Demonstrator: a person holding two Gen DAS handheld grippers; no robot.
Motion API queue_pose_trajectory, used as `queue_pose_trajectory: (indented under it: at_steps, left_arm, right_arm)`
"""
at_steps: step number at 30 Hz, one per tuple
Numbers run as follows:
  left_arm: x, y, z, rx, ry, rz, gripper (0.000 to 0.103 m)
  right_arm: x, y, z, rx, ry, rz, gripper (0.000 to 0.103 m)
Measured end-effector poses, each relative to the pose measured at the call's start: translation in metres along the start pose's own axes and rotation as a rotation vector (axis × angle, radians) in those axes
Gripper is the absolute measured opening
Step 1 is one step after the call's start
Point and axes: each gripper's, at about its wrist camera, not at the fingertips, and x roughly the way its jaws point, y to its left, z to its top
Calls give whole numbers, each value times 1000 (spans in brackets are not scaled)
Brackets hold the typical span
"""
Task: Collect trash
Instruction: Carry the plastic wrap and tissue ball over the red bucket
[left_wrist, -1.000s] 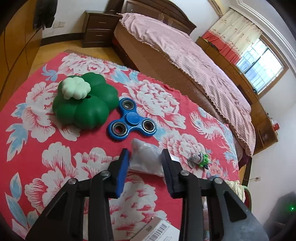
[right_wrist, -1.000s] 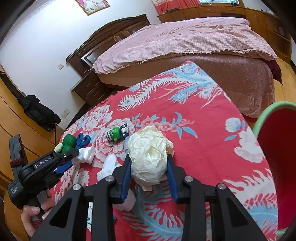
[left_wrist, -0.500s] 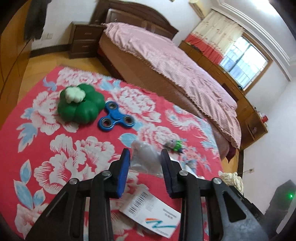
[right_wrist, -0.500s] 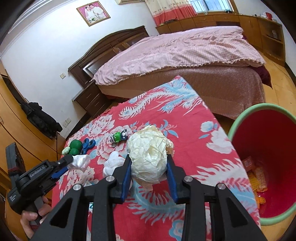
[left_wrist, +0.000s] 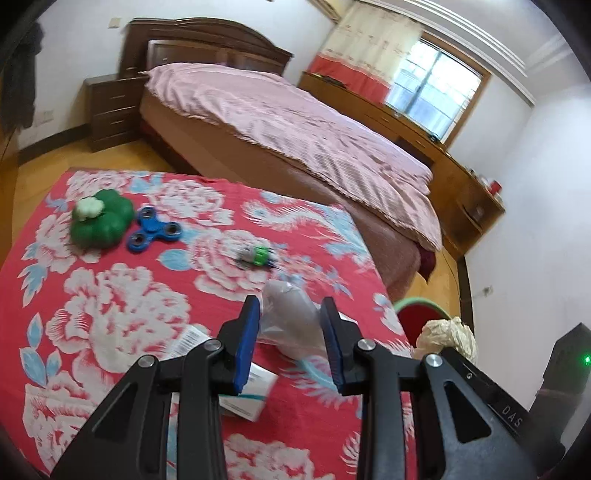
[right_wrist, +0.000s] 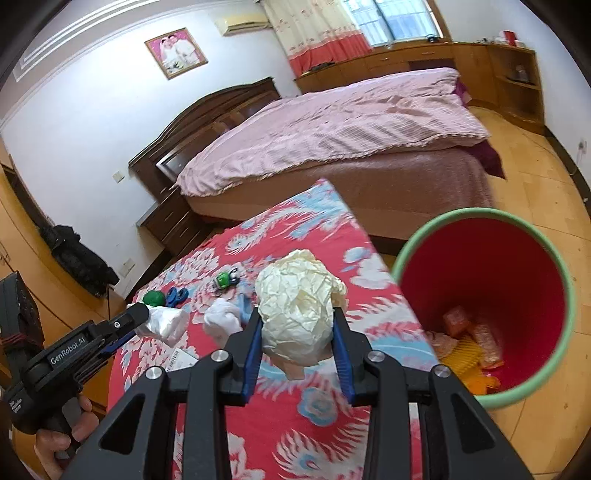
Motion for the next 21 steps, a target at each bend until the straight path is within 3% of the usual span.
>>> queue_pose_trajectory:
  at_steps: [10,21]
  left_arm:
    - [9,-61,-18,122,39,-55,34]
    - [43,-114,-36,241,104,-93,34]
  right_arm:
    - [-36,-49,-8,73,-51,-71,37]
    - [-44,-105,-20,162,-45,-147,38]
